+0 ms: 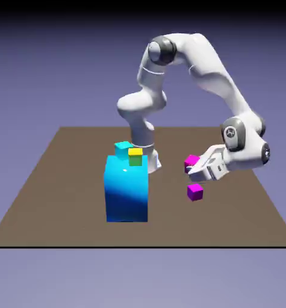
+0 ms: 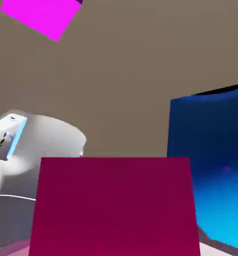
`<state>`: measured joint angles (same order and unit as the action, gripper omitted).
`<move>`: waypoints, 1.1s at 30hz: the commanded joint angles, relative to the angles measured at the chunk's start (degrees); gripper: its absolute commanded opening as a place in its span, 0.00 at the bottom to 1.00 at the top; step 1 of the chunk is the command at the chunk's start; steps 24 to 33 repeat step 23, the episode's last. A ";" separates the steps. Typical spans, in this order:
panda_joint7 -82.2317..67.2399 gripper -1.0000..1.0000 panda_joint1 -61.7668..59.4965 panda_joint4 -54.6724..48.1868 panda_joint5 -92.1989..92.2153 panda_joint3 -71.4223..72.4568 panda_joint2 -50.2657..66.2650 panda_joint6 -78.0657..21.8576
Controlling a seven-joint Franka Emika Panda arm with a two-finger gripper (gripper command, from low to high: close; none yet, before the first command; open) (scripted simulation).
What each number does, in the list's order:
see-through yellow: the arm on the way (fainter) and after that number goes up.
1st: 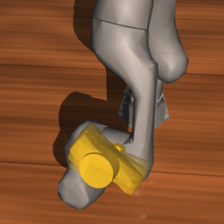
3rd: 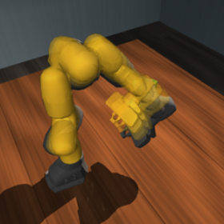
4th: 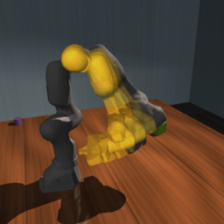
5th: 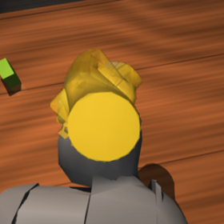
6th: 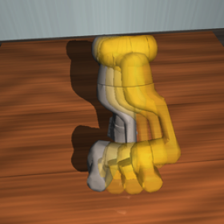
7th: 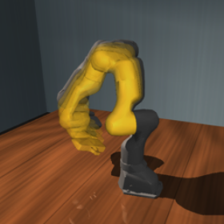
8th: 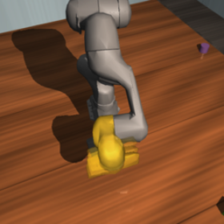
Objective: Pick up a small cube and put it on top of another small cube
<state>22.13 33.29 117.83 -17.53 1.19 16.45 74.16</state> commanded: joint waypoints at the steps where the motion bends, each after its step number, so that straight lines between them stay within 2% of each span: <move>1: -0.89 0.00 -2.08 1.32 -1.82 1.21 -1.90 -0.06; 11: -9.53 0.00 -22.85 14.47 -19.13 13.32 -20.89 -0.88; 13: -9.59 0.00 -23.01 14.57 -19.26 13.41 -21.03 -0.88; 18: -8.04 0.00 -25.06 23.23 -21.81 10.86 -22.78 6.84; 19: -8.04 1.00 -25.06 23.23 -21.81 10.86 -22.78 6.84; 23: -9.15 1.00 -23.58 17.01 -19.98 12.69 -21.52 1.29; 33: -9.15 1.00 -23.58 17.01 -19.98 12.69 -21.52 1.29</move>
